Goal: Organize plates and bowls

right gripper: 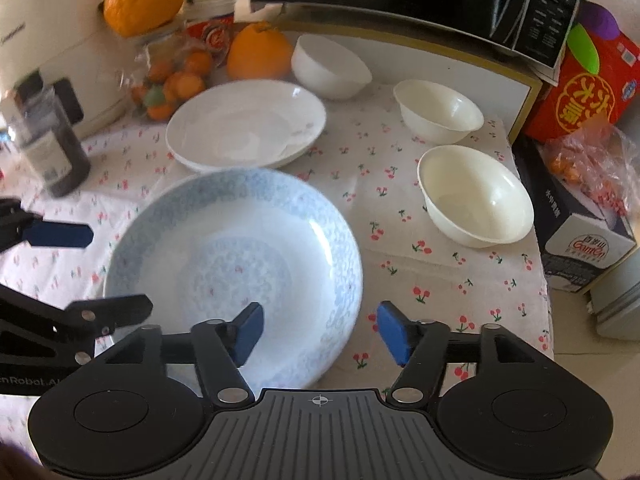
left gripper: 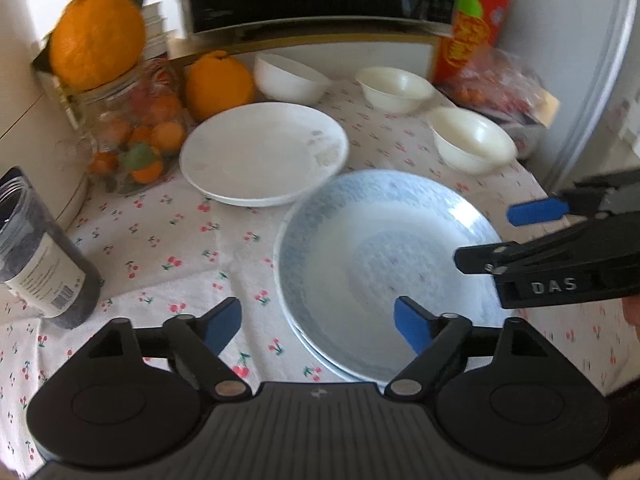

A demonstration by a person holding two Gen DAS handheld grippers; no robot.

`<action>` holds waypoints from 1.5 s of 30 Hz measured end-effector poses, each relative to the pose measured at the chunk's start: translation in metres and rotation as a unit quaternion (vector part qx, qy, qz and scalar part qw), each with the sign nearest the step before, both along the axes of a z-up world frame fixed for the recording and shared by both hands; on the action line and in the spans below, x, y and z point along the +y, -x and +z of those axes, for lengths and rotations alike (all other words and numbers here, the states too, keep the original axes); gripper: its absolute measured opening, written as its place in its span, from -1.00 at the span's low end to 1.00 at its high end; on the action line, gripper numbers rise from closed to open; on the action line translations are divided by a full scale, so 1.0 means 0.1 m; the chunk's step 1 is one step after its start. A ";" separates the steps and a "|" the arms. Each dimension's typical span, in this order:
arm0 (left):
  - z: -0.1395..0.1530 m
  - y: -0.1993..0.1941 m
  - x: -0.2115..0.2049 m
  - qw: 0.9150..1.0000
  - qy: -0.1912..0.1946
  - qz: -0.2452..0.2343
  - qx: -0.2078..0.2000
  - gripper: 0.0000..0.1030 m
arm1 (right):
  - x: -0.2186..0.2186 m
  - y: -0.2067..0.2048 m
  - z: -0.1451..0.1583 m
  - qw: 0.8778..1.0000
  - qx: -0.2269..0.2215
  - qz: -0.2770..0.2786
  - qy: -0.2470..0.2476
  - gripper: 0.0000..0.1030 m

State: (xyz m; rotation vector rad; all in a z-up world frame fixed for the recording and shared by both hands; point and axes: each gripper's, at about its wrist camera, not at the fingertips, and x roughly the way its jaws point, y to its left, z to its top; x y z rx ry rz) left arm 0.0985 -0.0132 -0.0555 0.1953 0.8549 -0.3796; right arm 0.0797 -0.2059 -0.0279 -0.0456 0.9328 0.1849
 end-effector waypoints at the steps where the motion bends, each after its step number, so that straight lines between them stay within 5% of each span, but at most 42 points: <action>1: 0.02 -0.04 0.02 1.000 0.006 0.010 0.000 0.73 | -0.01 -0.03 0.02 1.000 -0.001 -0.005 -0.005 0.38; 10: 0.10 -0.40 0.19 0.994 0.049 0.102 -0.008 0.94 | -0.15 -0.39 0.17 0.996 -0.004 -0.059 -0.069 0.57; 23: -0.01 -0.91 0.27 0.973 0.070 0.217 -0.024 0.97 | -0.09 -0.98 0.02 0.990 -0.006 -0.100 -0.101 0.63; 35: -0.21 -1.13 0.30 0.956 0.125 0.262 -0.039 0.62 | -0.21 -1.32 -0.23 0.961 -0.014 -0.159 -0.225 0.63; 42: -0.30 -1.20 0.30 0.950 0.138 0.278 -0.027 0.33 | -0.11 -1.39 -0.31 0.963 -0.025 -0.154 -0.218 0.59; 45: -0.31 -1.20 0.28 0.951 0.139 0.274 -0.029 0.22 | -0.08 -1.39 -0.33 0.963 -0.022 -0.153 -0.219 0.37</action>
